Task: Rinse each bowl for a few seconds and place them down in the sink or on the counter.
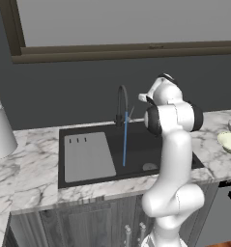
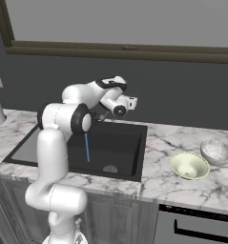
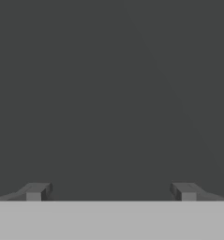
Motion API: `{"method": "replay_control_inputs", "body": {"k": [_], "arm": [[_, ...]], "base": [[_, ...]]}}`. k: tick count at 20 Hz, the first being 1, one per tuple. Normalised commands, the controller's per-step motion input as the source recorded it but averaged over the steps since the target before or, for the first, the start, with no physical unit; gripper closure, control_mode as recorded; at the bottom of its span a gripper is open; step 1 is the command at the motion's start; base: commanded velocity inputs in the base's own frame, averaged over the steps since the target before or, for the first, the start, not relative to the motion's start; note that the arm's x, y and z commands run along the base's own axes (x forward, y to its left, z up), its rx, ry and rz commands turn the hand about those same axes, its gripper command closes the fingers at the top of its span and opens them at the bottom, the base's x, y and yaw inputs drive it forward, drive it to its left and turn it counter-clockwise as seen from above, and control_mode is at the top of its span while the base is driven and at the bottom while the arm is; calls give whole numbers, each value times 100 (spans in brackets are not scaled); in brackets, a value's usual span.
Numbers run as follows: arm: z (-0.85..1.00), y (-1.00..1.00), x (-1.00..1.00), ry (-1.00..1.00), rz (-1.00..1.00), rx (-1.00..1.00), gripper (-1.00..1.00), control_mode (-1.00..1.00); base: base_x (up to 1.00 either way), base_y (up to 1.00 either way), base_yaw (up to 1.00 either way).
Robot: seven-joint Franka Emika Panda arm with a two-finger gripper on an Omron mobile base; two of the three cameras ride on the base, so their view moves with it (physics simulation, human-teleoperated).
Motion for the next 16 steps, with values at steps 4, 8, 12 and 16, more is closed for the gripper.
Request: {"method": "replay_control_inputs", "body": {"k": [4,8,12,16], "arm": [[31,-25,-38,6,1,-4,-100,-100],[31,-26,-37,7,0,-3,-100,-100],[31,-24,-35,7,0,-2,-100,-100],[27,-22,-33,8,0,-2,-100,-100]], "base": [[0,0,0],[0,0,0],[0,0,0],[0,0,0]]}}
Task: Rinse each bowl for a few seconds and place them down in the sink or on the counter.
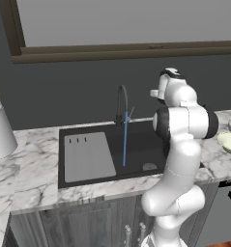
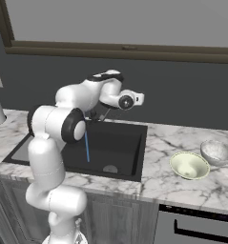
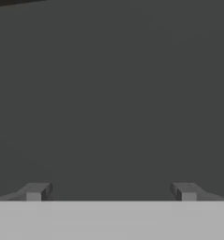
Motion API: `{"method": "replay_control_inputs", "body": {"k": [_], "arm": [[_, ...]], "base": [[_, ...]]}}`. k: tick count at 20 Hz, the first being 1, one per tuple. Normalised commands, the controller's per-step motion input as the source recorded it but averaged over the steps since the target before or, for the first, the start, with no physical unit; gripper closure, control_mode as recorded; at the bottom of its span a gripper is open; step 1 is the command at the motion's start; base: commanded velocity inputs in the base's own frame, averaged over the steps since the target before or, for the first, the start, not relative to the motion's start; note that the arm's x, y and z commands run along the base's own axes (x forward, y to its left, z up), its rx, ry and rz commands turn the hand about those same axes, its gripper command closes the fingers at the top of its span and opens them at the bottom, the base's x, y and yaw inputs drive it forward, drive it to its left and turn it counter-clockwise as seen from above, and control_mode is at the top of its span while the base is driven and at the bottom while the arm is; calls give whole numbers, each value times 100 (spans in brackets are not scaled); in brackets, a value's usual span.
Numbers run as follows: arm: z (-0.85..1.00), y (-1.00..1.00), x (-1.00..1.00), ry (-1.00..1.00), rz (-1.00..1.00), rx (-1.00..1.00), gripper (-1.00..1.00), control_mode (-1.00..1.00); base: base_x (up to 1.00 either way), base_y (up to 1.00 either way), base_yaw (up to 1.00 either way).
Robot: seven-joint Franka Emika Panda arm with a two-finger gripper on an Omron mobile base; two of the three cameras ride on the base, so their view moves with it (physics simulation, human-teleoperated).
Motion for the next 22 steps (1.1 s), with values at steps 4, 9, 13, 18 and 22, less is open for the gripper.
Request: {"method": "replay_control_inputs", "body": {"k": [4,9,13,18,22], "arm": [[23,-19,-32,8,0,-3,-100,-100],[22,-18,-31,9,0,-3,-100,-100],[20,-19,-29,9,-1,-3,-100,-100],[17,-22,-30,9,-2,-2,-100,-100],[11,-21,-28,9,-3,-2,-100,-100]], "base": [[0,0,0],[0,0,0],[0,0,0],[0,0,0],[0,0,0]]}}
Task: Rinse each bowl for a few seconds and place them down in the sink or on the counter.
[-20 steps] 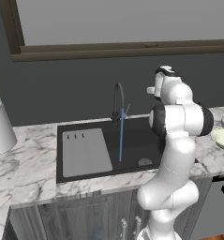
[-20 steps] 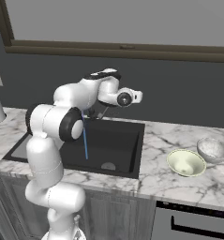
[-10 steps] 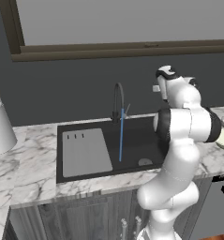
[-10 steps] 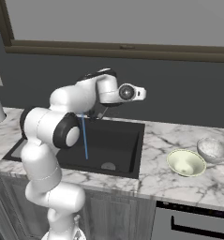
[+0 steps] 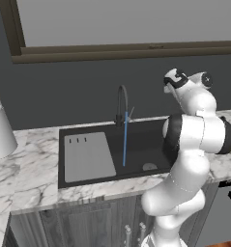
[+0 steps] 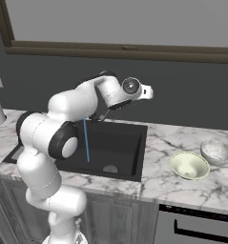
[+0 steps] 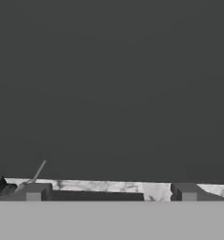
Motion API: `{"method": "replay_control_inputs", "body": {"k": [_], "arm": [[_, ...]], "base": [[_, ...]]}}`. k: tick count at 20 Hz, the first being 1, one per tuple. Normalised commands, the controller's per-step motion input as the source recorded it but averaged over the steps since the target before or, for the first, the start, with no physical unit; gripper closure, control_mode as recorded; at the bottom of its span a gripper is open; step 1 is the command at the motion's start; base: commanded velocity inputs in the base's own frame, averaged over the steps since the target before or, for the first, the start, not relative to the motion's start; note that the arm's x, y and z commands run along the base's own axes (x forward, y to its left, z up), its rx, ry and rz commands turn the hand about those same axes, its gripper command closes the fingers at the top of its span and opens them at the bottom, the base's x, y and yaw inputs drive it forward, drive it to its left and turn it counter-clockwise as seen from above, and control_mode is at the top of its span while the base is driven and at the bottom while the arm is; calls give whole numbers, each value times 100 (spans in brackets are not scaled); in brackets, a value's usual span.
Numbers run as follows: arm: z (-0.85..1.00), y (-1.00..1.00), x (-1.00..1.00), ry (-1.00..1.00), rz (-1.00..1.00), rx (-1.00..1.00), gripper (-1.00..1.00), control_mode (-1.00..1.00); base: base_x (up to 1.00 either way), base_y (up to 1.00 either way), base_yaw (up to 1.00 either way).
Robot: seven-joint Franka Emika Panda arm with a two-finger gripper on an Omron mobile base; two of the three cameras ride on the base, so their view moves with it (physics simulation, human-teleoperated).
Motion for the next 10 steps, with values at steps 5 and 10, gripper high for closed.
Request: {"method": "replay_control_inputs", "body": {"k": [5,10], "arm": [[9,-19,-26,9,-4,-3,-100,-100],[7,-18,-26,9,-4,-4,-100,-100]], "base": [[0,0,0],[0,0,0]]}}
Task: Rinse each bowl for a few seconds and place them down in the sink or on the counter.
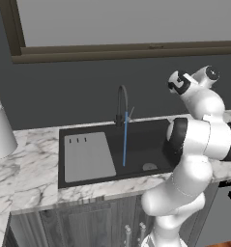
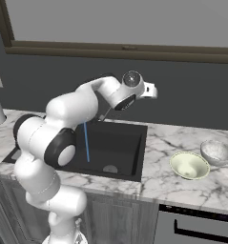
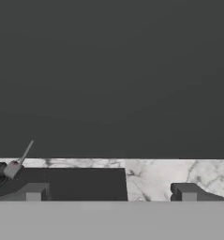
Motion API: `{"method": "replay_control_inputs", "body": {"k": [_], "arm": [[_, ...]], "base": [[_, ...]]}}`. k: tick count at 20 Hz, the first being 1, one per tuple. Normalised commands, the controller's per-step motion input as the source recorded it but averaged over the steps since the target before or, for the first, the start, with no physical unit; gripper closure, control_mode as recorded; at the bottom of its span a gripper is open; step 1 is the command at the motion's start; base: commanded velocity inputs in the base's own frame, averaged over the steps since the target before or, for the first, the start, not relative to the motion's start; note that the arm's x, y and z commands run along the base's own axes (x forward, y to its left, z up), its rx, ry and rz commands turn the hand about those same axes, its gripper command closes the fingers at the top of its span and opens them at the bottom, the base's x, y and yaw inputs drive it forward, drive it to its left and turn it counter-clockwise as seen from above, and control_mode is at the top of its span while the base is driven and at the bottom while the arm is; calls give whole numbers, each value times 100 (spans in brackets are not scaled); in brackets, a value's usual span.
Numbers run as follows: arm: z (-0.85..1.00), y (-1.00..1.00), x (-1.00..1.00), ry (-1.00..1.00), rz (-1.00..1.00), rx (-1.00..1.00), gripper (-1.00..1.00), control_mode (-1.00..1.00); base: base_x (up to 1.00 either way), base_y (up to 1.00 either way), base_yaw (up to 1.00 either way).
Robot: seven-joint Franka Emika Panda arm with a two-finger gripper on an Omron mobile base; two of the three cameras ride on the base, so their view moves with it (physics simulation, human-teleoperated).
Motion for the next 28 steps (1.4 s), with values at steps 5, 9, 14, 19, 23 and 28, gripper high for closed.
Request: {"method": "replay_control_inputs", "body": {"k": [5,9,14,19,23,28], "arm": [[0,-8,-26,6,-5,-7,-100,-100],[-2,-5,-33,3,-5,-9,-100,-100],[-7,-1,-41,0,-6,-11,-100,-100],[-1,-8,-28,5,-6,-8,-100,-100],[0,-11,-6,17,-9,-4,-100,-100],[0,-12,-4,20,-9,-4,-100,-100]], "base": [[0,0,0],[0,0,0],[0,0,0],[0,0,0],[0,0,0],[0,0,0]]}}
